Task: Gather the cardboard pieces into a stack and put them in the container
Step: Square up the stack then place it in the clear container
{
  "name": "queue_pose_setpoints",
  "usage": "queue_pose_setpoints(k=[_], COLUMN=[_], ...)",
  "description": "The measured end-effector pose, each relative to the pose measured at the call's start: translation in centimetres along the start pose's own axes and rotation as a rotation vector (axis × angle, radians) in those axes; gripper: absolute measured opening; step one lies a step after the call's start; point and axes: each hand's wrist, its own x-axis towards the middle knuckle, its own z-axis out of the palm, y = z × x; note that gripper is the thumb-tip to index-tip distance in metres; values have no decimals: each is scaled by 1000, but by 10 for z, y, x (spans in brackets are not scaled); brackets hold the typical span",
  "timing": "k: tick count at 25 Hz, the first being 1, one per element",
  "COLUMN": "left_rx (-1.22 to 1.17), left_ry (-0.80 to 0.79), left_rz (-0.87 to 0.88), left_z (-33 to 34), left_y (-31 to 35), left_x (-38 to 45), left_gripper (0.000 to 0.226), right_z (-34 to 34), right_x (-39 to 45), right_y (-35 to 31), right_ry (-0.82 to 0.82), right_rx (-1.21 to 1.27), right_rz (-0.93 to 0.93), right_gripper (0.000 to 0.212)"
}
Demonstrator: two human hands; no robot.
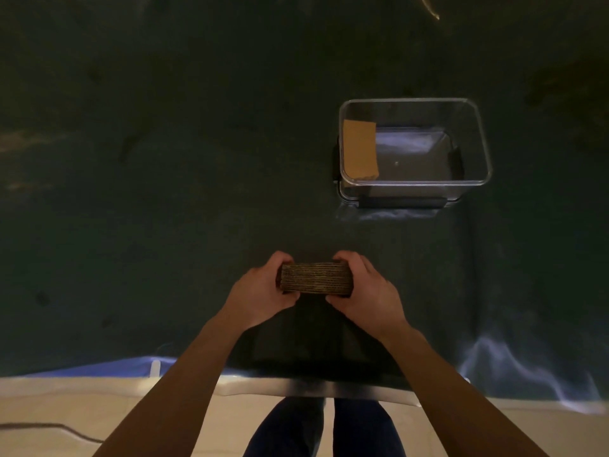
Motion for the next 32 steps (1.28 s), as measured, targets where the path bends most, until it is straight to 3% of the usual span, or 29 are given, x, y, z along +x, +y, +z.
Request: queue_pose_setpoints(k=[6, 13, 17, 24, 32], left_rx=[44, 74, 77, 110, 83], left_ry=[22, -12, -15, 31, 46], left_rz=[6, -22, 7, -30, -12], left_z=[0, 1, 1, 11, 14], left_y=[-1, 3, 4, 6, 5], left_x=[1, 3, 6, 4, 2], left_gripper=[52, 53, 50, 51, 53], right_z=[-7, -11, -12, -5, -2], right_x=[1, 1, 4, 2, 1], right_y=[3, 12, 15, 12, 11], right_ry=[14, -46, -35, -5, -1], right_rx=[123, 194, 165, 199, 136], right_rz=[24, 59, 41, 74, 40], right_gripper=[55, 65, 55, 63, 51])
